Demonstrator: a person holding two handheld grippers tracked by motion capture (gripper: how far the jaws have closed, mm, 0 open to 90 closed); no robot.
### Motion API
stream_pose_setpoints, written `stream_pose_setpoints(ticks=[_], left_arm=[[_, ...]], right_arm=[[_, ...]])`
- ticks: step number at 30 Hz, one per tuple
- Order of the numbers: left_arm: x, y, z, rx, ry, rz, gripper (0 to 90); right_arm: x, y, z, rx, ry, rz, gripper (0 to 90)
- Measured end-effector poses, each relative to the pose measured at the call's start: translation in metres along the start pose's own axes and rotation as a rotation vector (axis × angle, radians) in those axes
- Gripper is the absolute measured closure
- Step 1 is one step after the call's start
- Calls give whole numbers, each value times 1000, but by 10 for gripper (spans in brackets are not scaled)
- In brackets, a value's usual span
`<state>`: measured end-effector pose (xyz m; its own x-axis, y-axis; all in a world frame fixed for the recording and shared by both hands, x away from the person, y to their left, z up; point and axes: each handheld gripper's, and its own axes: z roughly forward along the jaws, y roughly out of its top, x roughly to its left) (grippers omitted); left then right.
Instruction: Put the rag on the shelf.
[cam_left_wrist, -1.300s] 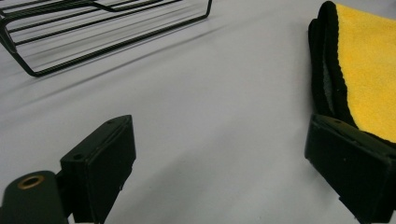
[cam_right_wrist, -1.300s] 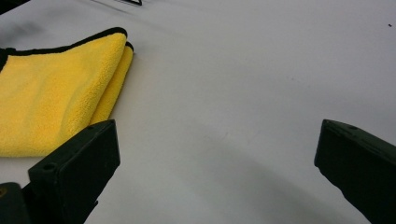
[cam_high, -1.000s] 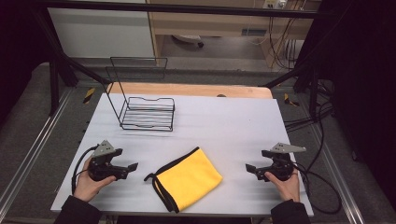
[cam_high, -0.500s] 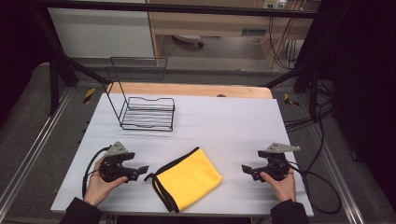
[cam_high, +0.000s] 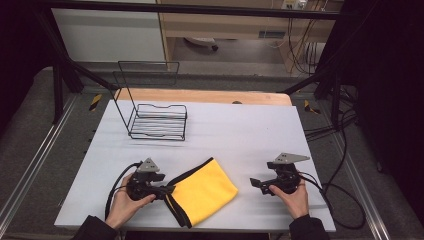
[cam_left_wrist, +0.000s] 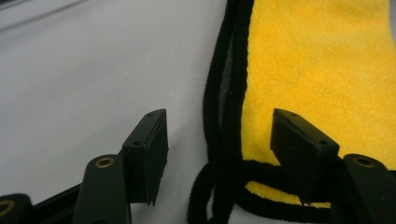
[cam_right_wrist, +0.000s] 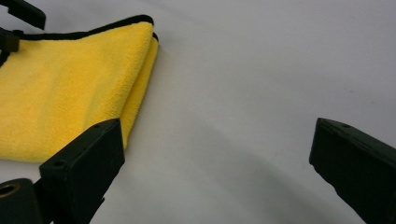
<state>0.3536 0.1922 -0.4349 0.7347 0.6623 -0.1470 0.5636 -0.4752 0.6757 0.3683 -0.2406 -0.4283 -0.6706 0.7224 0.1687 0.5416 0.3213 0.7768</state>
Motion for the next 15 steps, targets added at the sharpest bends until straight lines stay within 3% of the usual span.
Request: stream_pose_setpoints(ticks=[5,9,15], left_arm=[[-4,-2,4,12,-11,-5,504],[-5,-3,7,20,-16,-19,533],[-4,-4,9,27,-24,-46,555]], right_arm=[[13,11,9,-7,8,-11,81],[24,22,21,-23,25,-3,121],[44,40,42,-16,34,-30,160]])
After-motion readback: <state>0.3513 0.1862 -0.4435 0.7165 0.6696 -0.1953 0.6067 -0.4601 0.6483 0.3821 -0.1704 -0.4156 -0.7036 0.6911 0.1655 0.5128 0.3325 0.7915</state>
